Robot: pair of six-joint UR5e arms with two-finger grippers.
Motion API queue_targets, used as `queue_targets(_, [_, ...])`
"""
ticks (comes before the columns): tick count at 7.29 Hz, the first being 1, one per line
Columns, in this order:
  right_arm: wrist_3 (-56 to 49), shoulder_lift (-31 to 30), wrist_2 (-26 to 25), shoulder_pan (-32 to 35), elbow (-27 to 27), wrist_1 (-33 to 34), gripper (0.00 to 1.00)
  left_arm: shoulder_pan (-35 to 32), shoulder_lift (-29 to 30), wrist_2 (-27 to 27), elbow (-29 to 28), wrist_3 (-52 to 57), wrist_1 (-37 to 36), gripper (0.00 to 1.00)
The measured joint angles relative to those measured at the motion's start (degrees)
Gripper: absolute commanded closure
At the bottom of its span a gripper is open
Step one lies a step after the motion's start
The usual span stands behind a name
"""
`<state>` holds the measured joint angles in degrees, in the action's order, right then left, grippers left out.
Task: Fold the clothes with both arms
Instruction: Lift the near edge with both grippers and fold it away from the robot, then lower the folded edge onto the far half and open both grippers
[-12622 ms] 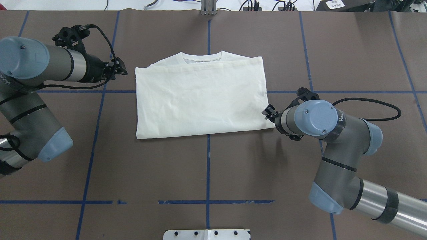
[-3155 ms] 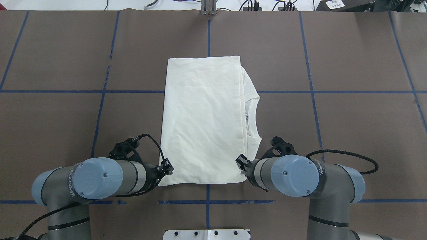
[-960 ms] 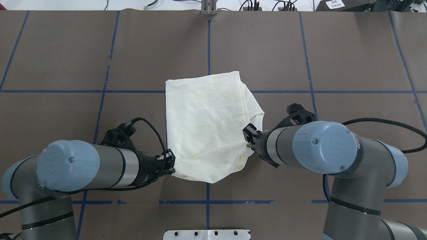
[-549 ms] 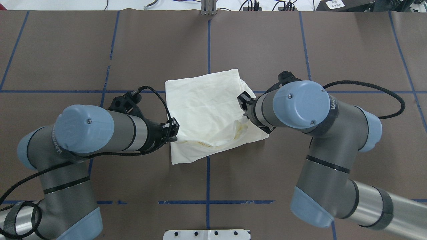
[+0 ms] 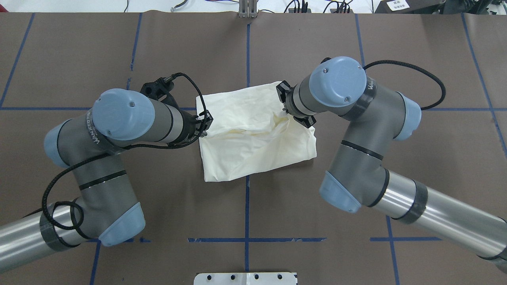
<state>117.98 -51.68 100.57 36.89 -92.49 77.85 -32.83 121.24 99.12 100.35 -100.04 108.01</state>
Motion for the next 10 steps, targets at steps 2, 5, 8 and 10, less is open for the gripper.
queue_targets(2, [-1.3, 3.5, 0.9, 1.3, 7.4, -1.8, 1.0, -2.2, 2.3, -0.1, -6.6, 1.9, 4.6, 1.0])
queue_targets(5, [-2.2, 5.0, 1.0, 1.9, 14.7, -7.0, 0.98, -4.3, 4.3, -2.2, -12.5, 5.6, 8.5, 1.0])
queue_targets(8, [-4.6, 4.1, 1.1, 2.2, 17.6, -9.4, 0.0, -5.6, 5.2, -4.5, -17.0, 10.7, 12.8, 0.5])
queue_targets(10, [-8.6, 3.4, 1.1, 2.5, 17.7, -11.5, 0.0, -6.6, 6.0, -6.1, -18.3, 13.6, 14.8, 0.5])
